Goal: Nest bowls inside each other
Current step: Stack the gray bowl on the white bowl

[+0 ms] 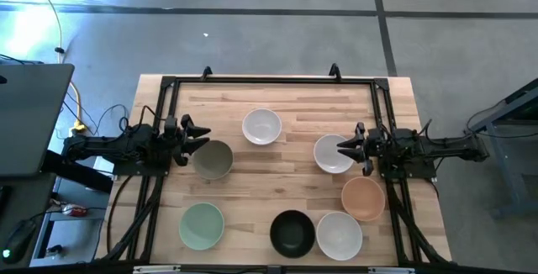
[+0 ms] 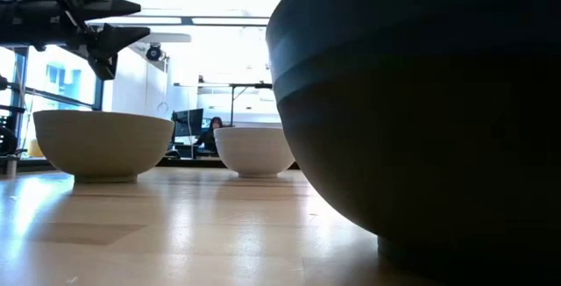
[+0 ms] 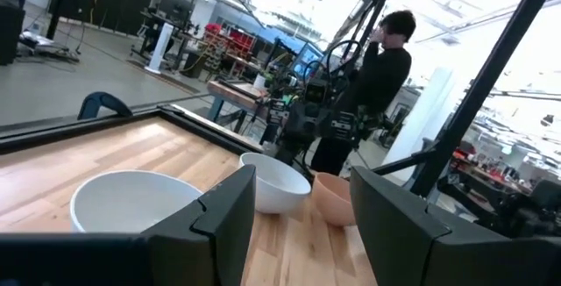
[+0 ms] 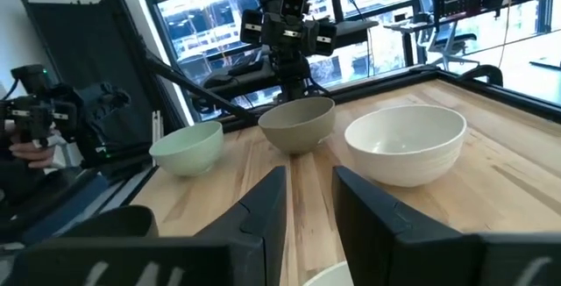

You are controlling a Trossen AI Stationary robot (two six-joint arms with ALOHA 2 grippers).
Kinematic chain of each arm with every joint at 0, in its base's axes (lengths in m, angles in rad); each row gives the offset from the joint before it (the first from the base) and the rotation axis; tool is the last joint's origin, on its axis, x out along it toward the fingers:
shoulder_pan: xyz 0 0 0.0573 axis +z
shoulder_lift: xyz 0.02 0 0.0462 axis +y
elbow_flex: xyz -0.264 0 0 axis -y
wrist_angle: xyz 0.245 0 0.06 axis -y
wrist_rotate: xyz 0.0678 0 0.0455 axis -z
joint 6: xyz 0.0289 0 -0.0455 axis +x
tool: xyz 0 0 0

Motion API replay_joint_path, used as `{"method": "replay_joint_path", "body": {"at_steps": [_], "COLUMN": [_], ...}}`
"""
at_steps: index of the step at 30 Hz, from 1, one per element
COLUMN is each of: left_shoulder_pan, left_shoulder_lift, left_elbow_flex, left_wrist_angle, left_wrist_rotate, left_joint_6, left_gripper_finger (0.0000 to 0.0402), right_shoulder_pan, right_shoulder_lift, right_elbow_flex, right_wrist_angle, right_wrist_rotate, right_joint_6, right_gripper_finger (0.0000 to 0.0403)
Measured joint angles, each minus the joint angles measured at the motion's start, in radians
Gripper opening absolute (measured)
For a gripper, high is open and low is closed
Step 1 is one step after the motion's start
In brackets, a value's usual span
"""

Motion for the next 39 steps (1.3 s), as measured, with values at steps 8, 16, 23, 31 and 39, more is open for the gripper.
{"method": "replay_joint_path", "body": {"at_steps": [8, 16, 23, 31, 39], "left_shoulder_pan": [0.000, 0.000, 0.000, 0.001, 0.000], "left_shoulder_lift": [0.000, 0.000, 0.000, 0.071, 0.141], "left_elbow_flex": [0.000, 0.000, 0.000, 0.032, 0.151], "left_wrist_angle": [0.000, 0.000, -0.120, -0.116, -0.068], "left_wrist_rotate": [0.000, 0.043, 0.100, 0.117, 0.087], "left_joint_6": [0.006, 0.007, 0.038, 0.057, 0.141], "left_gripper_finger": [0.0177, 0.0177, 0.0177, 0.0180, 0.0182], "right_shoulder_pan": [0.000, 0.000, 0.000, 0.000, 0.000], "right_shoulder_lift": [0.000, 0.000, 0.000, 0.000, 0.000], "right_elbow_flex": [0.000, 0.000, 0.000, 0.000, 0.000], "right_wrist_angle": [0.000, 0.003, 0.070, 0.183, 0.242], "right_wrist_rotate": [0.000, 0.053, 0.070, 0.092, 0.103], "right_joint_6": [-0.001, 0.083, 0.095, 0.165, 0.204], "right_gripper_finger": [0.0084, 0.0084, 0.0085, 0.0094, 0.0094]}}
